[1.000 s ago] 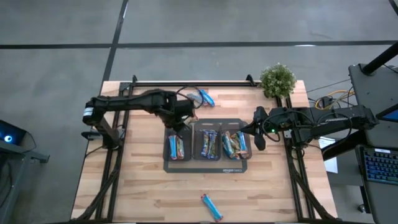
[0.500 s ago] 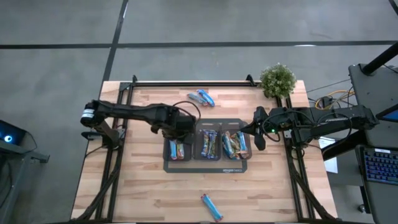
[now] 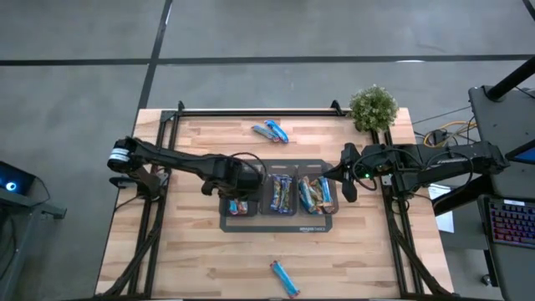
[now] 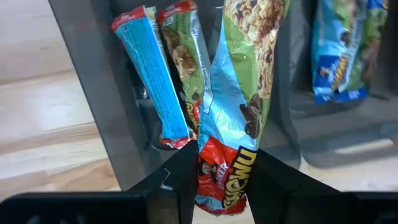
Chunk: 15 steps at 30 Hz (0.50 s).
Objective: Pick and place Granola Bars by type
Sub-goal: Put the red granola bar into the left black bin
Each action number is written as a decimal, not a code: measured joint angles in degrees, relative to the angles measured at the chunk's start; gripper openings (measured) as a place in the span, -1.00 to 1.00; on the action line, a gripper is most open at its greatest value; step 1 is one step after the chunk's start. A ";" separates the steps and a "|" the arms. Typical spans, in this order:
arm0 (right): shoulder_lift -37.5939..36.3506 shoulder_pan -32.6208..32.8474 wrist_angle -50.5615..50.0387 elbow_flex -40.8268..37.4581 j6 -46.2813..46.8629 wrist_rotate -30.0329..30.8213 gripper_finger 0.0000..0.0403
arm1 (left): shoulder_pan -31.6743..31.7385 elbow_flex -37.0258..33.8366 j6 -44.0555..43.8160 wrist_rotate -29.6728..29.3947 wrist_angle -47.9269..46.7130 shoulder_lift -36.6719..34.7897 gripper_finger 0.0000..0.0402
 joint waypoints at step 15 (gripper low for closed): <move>0.01 -0.01 -0.01 0.00 0.00 0.00 -0.96 | -0.91 -5.72 -8.59 -3.21 4.82 0.07 -0.51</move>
